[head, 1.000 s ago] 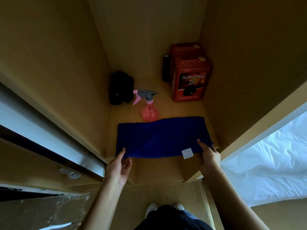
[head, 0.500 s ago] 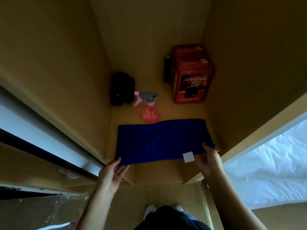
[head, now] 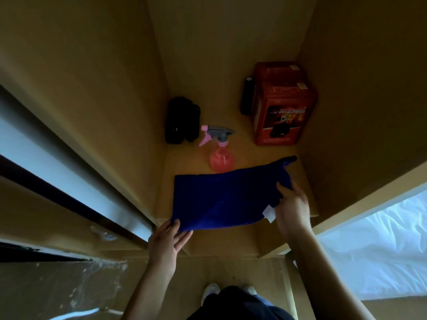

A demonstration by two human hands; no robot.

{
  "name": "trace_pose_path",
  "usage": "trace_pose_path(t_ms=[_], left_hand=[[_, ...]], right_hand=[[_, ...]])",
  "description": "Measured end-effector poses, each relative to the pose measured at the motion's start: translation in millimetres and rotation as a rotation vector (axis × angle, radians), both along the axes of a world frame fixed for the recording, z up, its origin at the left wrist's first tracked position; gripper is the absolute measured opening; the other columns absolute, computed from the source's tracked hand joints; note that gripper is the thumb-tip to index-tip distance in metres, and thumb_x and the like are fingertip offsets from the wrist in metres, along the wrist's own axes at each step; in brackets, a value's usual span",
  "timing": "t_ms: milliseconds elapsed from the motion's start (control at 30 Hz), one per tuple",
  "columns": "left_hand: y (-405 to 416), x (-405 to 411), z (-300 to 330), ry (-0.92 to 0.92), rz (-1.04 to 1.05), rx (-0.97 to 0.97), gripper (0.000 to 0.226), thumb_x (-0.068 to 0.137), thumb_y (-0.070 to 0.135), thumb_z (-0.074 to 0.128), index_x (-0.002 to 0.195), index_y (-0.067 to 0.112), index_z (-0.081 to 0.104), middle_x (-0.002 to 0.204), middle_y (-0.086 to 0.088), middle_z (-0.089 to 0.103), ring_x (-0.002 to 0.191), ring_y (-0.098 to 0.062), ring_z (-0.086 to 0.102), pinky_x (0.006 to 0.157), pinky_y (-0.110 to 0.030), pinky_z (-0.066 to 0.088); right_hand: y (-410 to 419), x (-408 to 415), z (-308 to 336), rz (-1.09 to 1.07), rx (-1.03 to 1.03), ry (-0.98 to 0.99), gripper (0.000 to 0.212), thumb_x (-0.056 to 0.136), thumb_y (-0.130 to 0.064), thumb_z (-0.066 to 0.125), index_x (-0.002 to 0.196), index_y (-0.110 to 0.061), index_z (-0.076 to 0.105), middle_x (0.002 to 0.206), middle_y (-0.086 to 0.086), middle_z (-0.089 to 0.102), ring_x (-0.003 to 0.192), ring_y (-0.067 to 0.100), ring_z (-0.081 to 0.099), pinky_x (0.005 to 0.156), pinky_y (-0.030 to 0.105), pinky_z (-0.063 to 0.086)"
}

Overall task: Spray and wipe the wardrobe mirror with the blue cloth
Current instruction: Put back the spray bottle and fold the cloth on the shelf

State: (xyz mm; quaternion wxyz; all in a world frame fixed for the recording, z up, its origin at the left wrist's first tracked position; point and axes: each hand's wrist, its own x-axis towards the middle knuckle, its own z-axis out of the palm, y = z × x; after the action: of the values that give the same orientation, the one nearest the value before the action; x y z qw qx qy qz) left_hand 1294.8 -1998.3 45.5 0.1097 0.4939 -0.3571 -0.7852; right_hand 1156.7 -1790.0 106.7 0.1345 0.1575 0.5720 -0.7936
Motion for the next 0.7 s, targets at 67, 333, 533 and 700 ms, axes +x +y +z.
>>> trace_pose_path(t_ms=[67, 333, 533, 700], left_hand=[[-1, -1, 2, -0.006, -0.019, -0.015, 0.013, 0.094, 0.006, 0.057, 0.107, 0.008, 0.060, 0.102, -0.017, 0.067, 0.091, -0.031, 0.069, 0.071, -0.037, 0.061], [-2, -5, 0, -0.038, 0.032, 0.040, 0.030, 0.096, 0.000, 0.050, 0.126, -0.002, 0.051, 0.094, -0.017, 0.063, 0.087, -0.030, 0.063, 0.081, -0.045, 0.049], [-7, -3, -1, -0.058, -0.052, 0.015, 0.031, 0.096, 0.009, 0.052, 0.126, 0.002, 0.055, 0.104, -0.016, 0.065, 0.093, -0.025, 0.063, 0.075, -0.037, 0.049], [-10, -1, -3, -0.071, -0.112, -0.014, 0.025, 0.096, 0.010, 0.053, 0.119, 0.001, 0.057, 0.109, -0.018, 0.065, 0.096, -0.027, 0.065, 0.074, -0.036, 0.053]], right_hand=[[-27, 10, 0, 0.149, 0.088, 0.061, 0.029, 0.095, 0.004, 0.049, 0.115, -0.010, 0.066, 0.103, 0.009, 0.071, 0.090, 0.016, 0.070, 0.085, 0.034, 0.054], [-131, 71, -57, 1.015, 0.865, 0.597, 0.058, 0.095, -0.002, 0.040, 0.151, -0.015, 0.032, 0.159, 0.003, 0.027, 0.149, 0.012, 0.014, 0.123, 0.037, 0.003], [-141, 75, -55, 0.890, 0.886, 0.601, 0.055, 0.100, -0.004, 0.037, 0.153, -0.011, 0.023, 0.160, 0.005, 0.024, 0.149, 0.013, 0.015, 0.120, 0.029, -0.002], [-145, 76, -42, 0.560, 0.665, 0.404, 0.049, 0.102, -0.011, 0.041, 0.150, -0.015, 0.033, 0.120, 0.012, 0.064, 0.098, 0.020, 0.064, 0.082, 0.027, 0.051]])
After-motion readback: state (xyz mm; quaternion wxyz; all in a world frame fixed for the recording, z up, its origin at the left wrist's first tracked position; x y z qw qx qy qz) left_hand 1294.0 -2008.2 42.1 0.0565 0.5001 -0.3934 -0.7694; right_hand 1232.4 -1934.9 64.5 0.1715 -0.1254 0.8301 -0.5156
